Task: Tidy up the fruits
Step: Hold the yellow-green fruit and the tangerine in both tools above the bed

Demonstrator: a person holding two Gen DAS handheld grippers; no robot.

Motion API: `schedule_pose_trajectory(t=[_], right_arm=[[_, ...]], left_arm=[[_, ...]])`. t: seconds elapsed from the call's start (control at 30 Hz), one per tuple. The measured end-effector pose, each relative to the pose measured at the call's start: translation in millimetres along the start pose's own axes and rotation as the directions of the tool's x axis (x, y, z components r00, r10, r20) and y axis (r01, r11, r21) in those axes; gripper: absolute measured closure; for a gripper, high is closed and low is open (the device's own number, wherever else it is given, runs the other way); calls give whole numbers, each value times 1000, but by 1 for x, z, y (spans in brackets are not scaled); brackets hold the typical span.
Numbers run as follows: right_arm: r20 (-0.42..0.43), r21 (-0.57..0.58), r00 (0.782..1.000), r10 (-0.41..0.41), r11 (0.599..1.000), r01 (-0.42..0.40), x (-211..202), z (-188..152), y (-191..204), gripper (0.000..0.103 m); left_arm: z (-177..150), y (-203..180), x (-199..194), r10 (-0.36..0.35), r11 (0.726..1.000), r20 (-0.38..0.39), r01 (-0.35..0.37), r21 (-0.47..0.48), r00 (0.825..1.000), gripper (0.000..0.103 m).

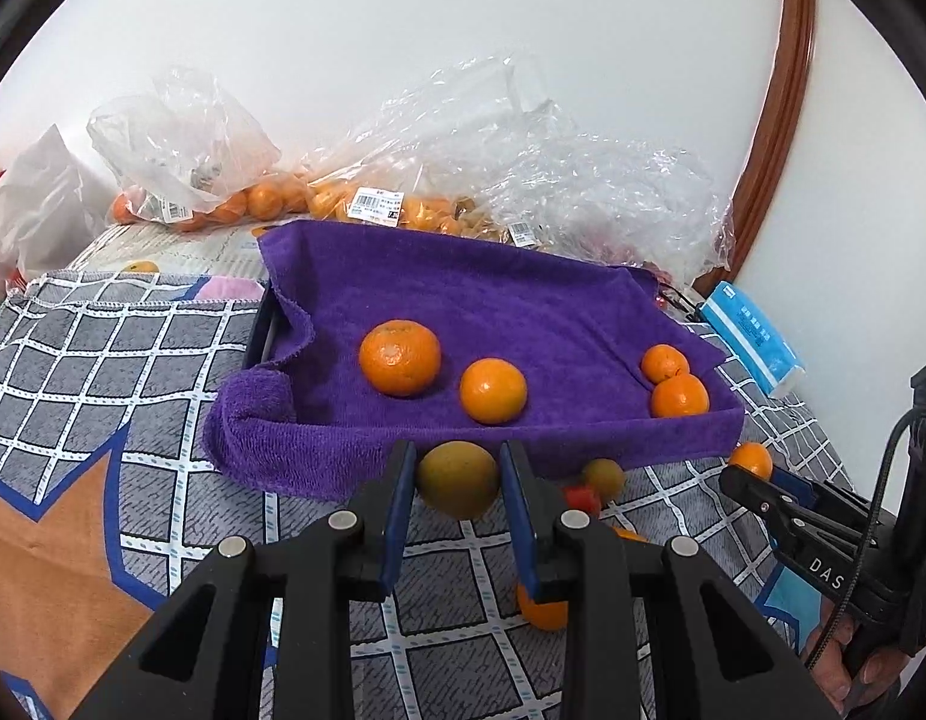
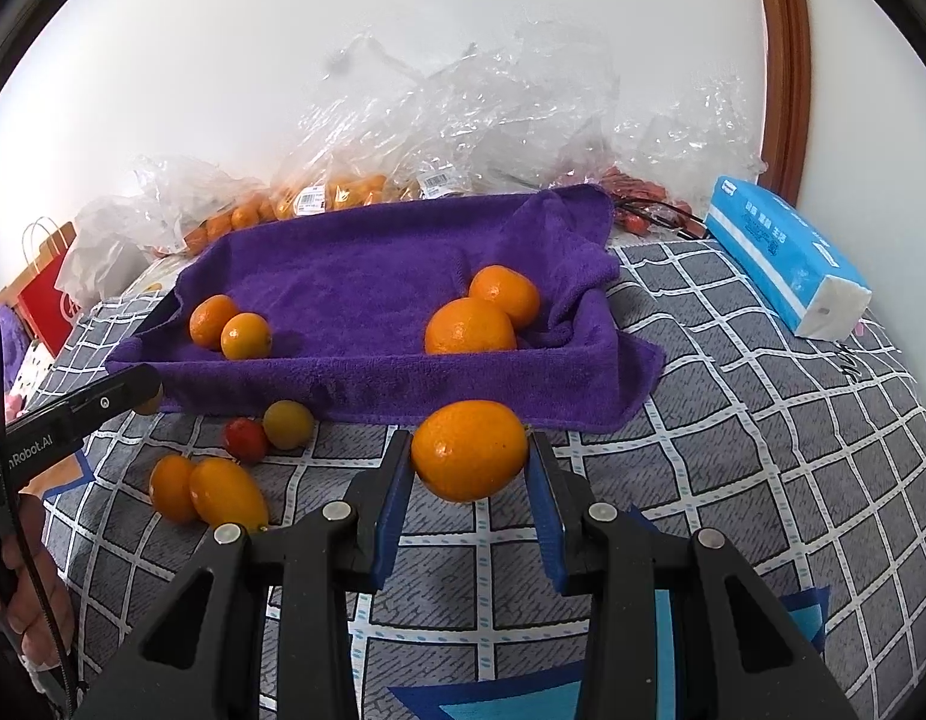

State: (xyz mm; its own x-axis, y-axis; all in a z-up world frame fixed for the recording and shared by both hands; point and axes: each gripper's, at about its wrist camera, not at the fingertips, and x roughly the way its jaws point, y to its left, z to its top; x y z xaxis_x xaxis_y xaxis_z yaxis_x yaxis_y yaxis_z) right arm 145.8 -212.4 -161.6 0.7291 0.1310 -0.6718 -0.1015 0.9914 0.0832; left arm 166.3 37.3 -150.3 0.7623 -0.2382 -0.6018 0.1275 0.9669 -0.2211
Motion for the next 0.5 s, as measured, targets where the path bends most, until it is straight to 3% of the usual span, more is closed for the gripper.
schedule_pose_trajectory(t=[0.5], right_arm=[[25,24,1000,15,1000,-15,-4,-1,-3,66]], left_arm=[[1,0,-5,9,1000,40,-9,-2,999,75]])
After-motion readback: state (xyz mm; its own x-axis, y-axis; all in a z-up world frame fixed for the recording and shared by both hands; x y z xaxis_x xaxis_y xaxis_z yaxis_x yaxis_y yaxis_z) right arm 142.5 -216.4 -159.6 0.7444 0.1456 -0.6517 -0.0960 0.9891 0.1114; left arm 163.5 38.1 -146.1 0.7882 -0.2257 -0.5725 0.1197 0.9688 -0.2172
